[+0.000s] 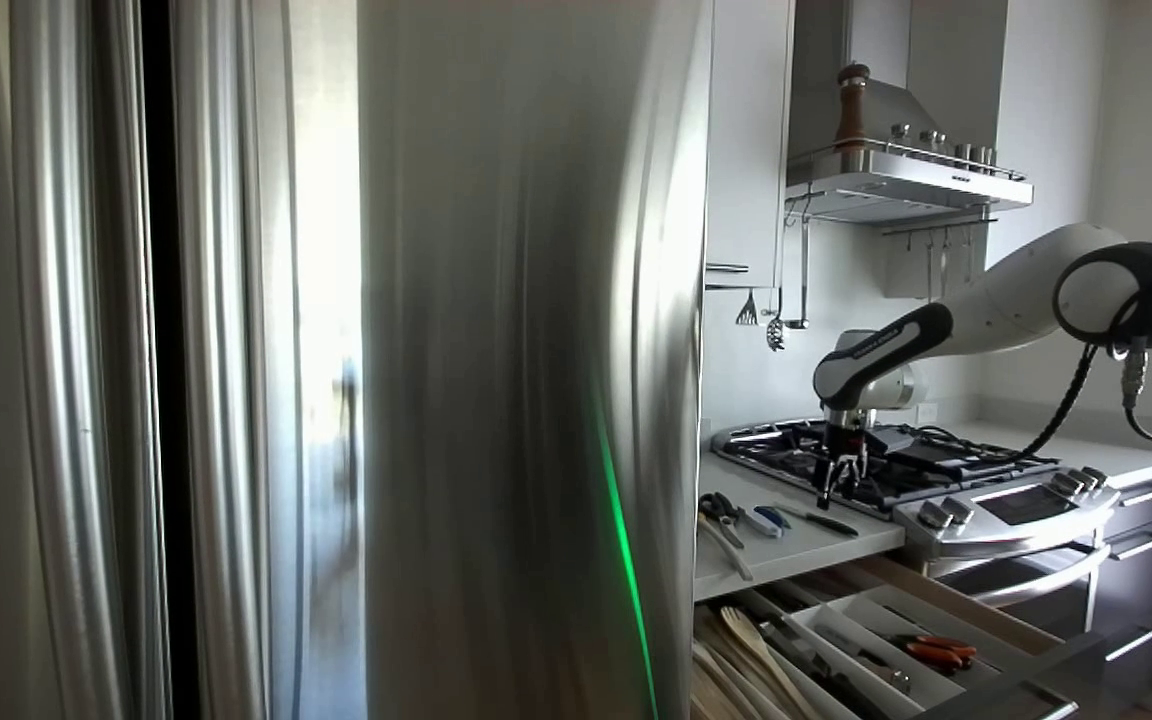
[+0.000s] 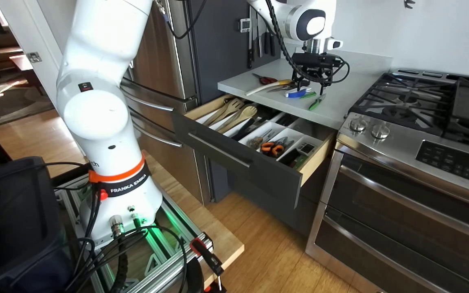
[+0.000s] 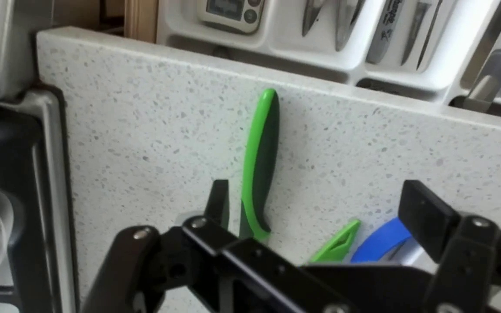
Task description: Make the knife and scissors face each other on opposite sides
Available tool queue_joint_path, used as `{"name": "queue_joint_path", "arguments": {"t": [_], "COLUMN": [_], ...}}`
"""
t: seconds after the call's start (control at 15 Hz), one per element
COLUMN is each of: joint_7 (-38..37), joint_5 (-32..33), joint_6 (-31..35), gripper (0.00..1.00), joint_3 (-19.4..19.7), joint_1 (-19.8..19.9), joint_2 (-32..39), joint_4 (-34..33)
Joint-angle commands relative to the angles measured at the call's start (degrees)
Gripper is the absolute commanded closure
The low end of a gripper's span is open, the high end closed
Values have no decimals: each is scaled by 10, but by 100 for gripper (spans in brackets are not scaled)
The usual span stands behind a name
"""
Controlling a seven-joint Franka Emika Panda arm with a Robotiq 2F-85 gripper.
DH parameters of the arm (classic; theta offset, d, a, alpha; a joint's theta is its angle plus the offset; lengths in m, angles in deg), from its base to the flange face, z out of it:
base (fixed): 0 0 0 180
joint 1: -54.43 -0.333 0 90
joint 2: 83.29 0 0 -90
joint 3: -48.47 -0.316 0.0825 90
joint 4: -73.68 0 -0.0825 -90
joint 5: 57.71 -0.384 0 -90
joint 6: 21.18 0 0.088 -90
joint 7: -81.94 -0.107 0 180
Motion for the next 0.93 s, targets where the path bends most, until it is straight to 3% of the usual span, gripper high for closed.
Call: {"name": "queue_joint_path", "arguments": {"t": [0.0,0.4,0.87], "joint_7": [-137,-233,-173], "joint_5": [50,34,35], "joint_6": [-36,-51,-37], "gripper": [0,0,0], "joint_3": [24,17,6], "joint_1": [-30,-29,1], "joint_2": [43,104,136], "joint_4": [-51,-125,-159]}}
